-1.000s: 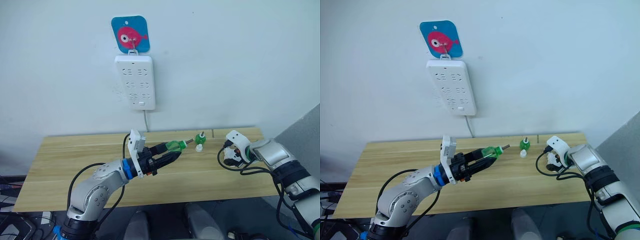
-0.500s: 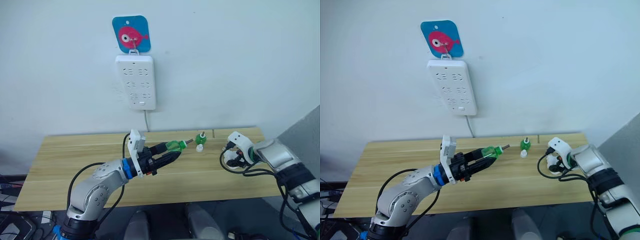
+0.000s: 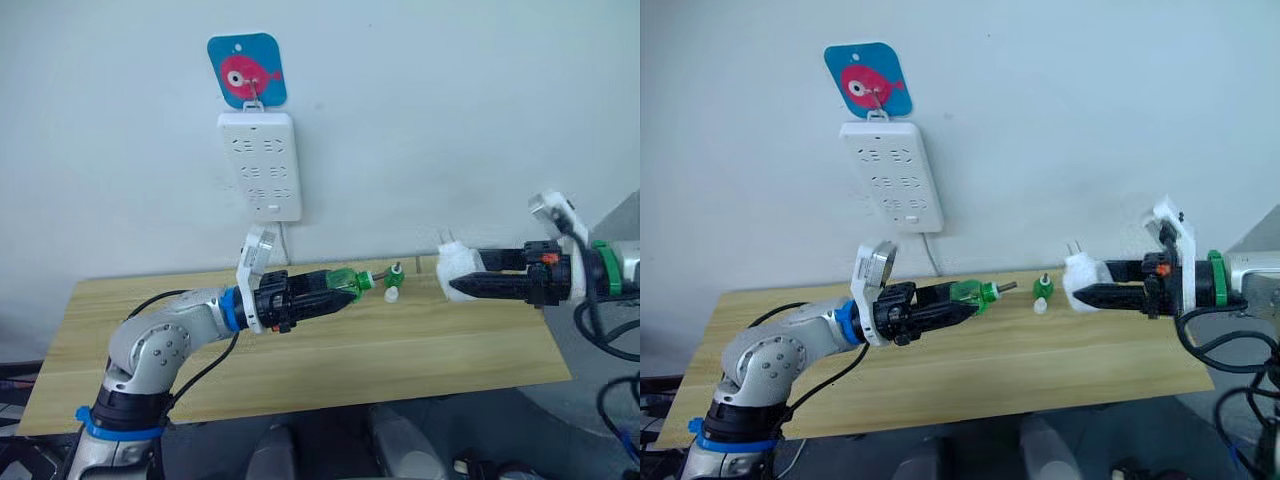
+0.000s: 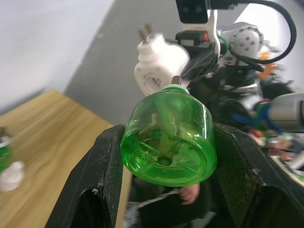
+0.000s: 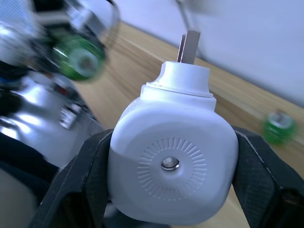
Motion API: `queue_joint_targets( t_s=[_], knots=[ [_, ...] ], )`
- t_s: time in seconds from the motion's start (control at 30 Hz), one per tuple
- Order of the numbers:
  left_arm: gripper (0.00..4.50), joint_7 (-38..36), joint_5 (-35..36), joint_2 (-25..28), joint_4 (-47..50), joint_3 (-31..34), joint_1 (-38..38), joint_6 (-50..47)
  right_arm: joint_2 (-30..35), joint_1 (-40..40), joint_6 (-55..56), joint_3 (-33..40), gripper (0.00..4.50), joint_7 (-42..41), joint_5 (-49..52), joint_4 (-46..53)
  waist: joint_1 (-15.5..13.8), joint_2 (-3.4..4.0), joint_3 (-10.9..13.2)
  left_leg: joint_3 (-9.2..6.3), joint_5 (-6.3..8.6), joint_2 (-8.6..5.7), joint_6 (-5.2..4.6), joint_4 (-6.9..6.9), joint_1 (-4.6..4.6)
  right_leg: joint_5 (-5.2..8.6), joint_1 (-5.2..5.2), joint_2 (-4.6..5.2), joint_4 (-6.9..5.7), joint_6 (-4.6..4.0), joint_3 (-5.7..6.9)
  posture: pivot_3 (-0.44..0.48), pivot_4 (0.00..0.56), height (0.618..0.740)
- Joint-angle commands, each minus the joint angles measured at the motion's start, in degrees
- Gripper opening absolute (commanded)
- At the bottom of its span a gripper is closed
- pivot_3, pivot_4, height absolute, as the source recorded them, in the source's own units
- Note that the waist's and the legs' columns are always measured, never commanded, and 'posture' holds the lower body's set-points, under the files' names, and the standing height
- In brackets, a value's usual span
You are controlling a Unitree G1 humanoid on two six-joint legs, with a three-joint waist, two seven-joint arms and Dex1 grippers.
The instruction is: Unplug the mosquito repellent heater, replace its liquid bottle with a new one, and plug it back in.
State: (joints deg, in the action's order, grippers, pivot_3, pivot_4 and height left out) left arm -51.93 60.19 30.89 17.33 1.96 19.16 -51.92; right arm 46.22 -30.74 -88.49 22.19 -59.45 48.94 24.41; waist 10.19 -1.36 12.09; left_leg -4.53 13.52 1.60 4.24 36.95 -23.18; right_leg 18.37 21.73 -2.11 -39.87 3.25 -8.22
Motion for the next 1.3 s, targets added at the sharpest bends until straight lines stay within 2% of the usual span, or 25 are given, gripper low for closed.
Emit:
queue_joint_targets(
  t_s=[0.03, 0.2, 0.33, 0.57, 0.93, 1.3],
  knots=[
    [2.4, -0.7, 3.5, 0.3, 0.5, 1.7, 2.4, -1.8, -2.5, -1.7, -4.0, 4.5, 3.09, 6.2, 9.3, 0.7, 0.3, -0.02, -0.1, 0.0, 0.0, -0.01, 0.0, 0.0, -0.02, -0.01, 0.0, 0.01, 0.01, 0.02, -0.01, -0.225, 0.107, 0.74],
    [2.4, -0.3, 4.0, 0.3, 1.7, 1.2, 3.2, -2.8, -6.2, -2.3, -4.0, 4.7, 3.09, 16.2, 19.6, -0.1, 0.9, 0.04, -0.2, -0.01, -0.01, -0.02, 0.0, 0.02, -0.55, -0.05, 0.52, 0.03, -0.05, 0.0, 0.01, -0.217, 0.098, 0.74],
    [2.4, -1.1, 3.0, 0.9, 2.2, 0.9, 2.6, -2.7, -8.7, -4.0, -4.0, 4.8, 3.09, 23.7, 25.1, -2.4, 1.2, 0.08, -0.3, -0.04, -0.01, -0.01, 0.0, 0.02, -0.62, -0.19, 0.59, 0.04, -0.08, -0.23, 0.04, -0.206, 0.094, 0.74],
    [2.4, -1.1, 2.1, 0.8, 2.6, 0.5, 1.9, -2.1, -7.2, -3.8, -1.8, 2.8, 3.09, 31.3, 34.3, -4.5, 1.0, 0.12, -0.5, -0.05, -0.02, -0.03, 0.0, 0.04, -0.63, -0.2, 0.59, 0.04, -0.09, -0.22, 0.05, -0.199, 0.09, 0.74],
    [2.4, -1.1, 1.1, -0.1, 2.9, -0.4, 1.6, -1.5, -2.6, -1.8, 7.9, -5.2, 3.09, 40.4, 46.0, -4.6, 1.0, 0.15, -1.4, -0.04, -0.02, -0.02, -0.01, 0.05, -0.62, -0.19, 0.58, 0.03, -0.09, -0.21, 0.04, -0.193, 0.09, 0.74],
    [2.4, -0.5, 1.4, -1.0, 2.9, -0.2, 1.7, -1.8, 0.9, -1.5, 14.2, -11.4, 3.09, 42.8, 49.3, -3.8, 1.0, 0.16, -1.5, -0.05, -0.02, -0.02, -0.02, 0.09, -0.62, -0.22, 0.57, 0.03, -0.1, -0.14, 0.03, -0.19, 0.091, 0.74]
  ],
)
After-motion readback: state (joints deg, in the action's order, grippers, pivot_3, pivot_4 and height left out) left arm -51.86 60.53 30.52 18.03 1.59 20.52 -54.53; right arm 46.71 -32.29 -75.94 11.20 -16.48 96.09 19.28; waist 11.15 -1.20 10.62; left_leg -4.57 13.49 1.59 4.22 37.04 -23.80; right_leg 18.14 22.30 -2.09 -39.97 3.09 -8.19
